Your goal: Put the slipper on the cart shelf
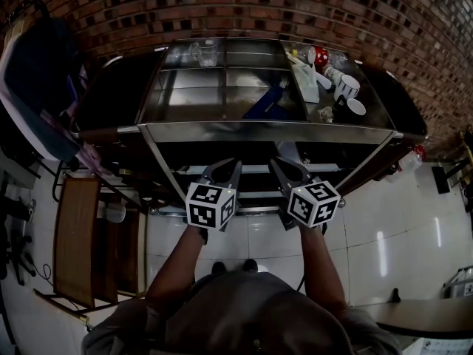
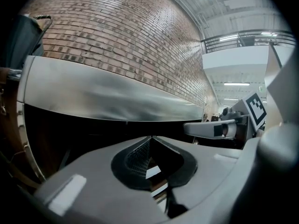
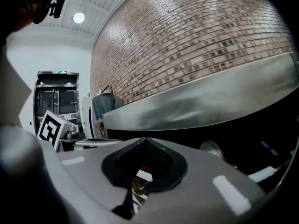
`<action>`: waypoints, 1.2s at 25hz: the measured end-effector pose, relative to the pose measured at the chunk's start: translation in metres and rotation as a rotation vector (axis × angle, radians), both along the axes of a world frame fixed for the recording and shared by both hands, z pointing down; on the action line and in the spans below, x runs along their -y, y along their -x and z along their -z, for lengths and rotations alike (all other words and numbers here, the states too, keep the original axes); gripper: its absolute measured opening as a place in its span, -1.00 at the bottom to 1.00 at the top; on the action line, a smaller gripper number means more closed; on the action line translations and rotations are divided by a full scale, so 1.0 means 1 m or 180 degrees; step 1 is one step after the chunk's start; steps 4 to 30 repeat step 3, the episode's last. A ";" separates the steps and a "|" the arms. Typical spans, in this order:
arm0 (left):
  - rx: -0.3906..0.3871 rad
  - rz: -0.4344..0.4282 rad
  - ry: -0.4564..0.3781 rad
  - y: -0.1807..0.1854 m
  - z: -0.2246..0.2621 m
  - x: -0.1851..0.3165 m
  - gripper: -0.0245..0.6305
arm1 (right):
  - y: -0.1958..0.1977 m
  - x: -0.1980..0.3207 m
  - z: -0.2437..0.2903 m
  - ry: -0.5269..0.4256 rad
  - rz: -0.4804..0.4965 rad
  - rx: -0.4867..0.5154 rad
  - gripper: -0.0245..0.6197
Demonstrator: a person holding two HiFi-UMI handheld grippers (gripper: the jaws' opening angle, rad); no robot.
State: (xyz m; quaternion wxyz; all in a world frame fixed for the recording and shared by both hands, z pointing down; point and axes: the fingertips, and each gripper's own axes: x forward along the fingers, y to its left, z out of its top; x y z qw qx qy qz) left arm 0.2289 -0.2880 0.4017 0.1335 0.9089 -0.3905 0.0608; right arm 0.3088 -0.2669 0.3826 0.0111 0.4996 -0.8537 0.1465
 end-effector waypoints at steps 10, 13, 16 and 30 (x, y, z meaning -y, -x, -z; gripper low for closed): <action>-0.0008 0.0000 0.0013 -0.002 -0.002 0.000 -0.90 | -0.001 0.000 -0.001 0.0001 0.0006 0.0012 -0.92; -0.0008 0.0000 0.0013 -0.002 -0.002 0.000 -0.90 | -0.001 0.000 -0.001 0.0001 0.0006 0.0012 -0.92; -0.0008 0.0000 0.0013 -0.002 -0.002 0.000 -0.90 | -0.001 0.000 -0.001 0.0001 0.0006 0.0012 -0.92; -0.0008 0.0000 0.0013 -0.002 -0.002 0.000 -0.90 | -0.001 0.000 -0.001 0.0001 0.0006 0.0012 -0.92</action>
